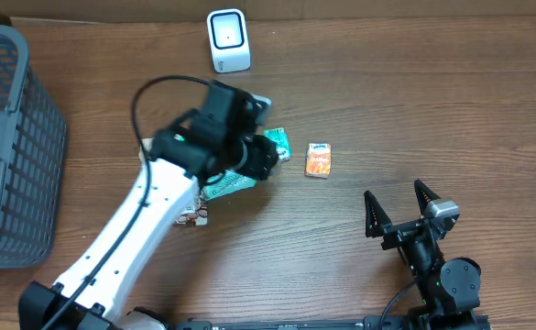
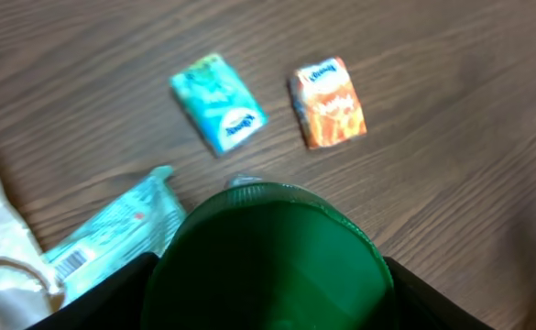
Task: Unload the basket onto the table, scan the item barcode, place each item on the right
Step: 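Carry the green-lidded jar out and stand it in front of the packs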
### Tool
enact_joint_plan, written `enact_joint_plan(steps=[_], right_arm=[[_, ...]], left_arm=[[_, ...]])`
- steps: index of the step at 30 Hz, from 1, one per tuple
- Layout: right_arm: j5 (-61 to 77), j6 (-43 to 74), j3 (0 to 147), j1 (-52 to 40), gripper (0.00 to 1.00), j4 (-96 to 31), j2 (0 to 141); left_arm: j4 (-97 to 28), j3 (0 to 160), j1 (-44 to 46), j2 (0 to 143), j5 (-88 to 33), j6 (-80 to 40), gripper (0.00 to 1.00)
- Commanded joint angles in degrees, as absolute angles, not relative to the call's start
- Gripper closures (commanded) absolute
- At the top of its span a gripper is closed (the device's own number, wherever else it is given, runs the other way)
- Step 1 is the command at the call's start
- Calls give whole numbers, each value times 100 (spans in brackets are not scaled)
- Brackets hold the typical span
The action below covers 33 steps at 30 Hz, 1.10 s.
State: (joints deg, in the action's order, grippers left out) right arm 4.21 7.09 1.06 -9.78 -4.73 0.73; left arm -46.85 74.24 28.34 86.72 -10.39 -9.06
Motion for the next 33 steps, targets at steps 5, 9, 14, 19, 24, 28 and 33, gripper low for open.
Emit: enact_joint_plan(steps=[5, 9, 14, 19, 24, 28, 33], right_arm=[[412, 731, 45, -967, 0, -447, 16], [412, 731, 45, -967, 0, -447, 16], [412, 731, 45, -967, 0, -449, 16], [412, 731, 45, -967, 0, -447, 16], [412, 731, 45, -967, 0, -447, 16], [412, 731, 45, -967, 0, -447, 16], [412, 731, 45, -967, 0, -447, 16]], left_arm=[[-4027, 6805, 3428, 8694, -185, -1341, 46], [-3778, 6479, 3492, 8694, -106, -1715, 46], [-3741, 6263, 3492, 8696, -106, -2327, 48], [-3739, 6130, 3505, 8696, -287, -3317, 51], [-3750, 6051, 3588, 8785, -268, -3494, 50], [-3745, 6047, 3605, 9065, -165, -3492, 46], [-3736, 6051, 3590, 9419, -259, -3494, 48]])
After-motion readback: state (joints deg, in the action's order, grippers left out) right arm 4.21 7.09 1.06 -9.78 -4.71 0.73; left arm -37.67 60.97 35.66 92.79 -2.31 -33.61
